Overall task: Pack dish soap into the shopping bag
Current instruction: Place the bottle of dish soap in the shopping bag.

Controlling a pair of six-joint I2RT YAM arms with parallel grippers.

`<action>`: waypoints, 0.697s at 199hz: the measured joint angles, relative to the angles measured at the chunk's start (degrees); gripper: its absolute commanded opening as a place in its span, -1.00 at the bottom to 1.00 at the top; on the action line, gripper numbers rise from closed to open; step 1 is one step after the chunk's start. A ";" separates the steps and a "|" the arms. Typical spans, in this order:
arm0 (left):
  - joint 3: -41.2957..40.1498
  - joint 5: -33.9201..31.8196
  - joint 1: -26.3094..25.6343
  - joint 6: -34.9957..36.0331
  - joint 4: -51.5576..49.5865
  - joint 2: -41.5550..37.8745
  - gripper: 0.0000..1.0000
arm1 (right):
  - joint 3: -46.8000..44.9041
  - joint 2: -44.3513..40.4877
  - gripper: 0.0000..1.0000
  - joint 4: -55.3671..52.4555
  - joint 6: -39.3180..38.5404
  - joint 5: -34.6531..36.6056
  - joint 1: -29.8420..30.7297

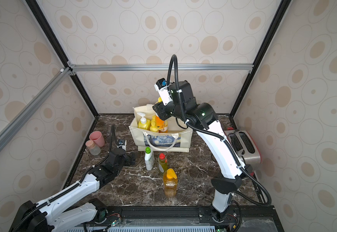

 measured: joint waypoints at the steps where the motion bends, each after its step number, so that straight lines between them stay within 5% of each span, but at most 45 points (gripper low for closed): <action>1: 0.00 0.02 0.00 0.00 0.00 0.07 0.99 | 0.04 0.13 -0.30 0.00 0.00 0.00 -0.02; 139: 2.78 0.44 0.00 0.02 -0.15 4.70 0.99 | -4.48 6.05 -0.33 4.24 -3.52 1.77 -2.97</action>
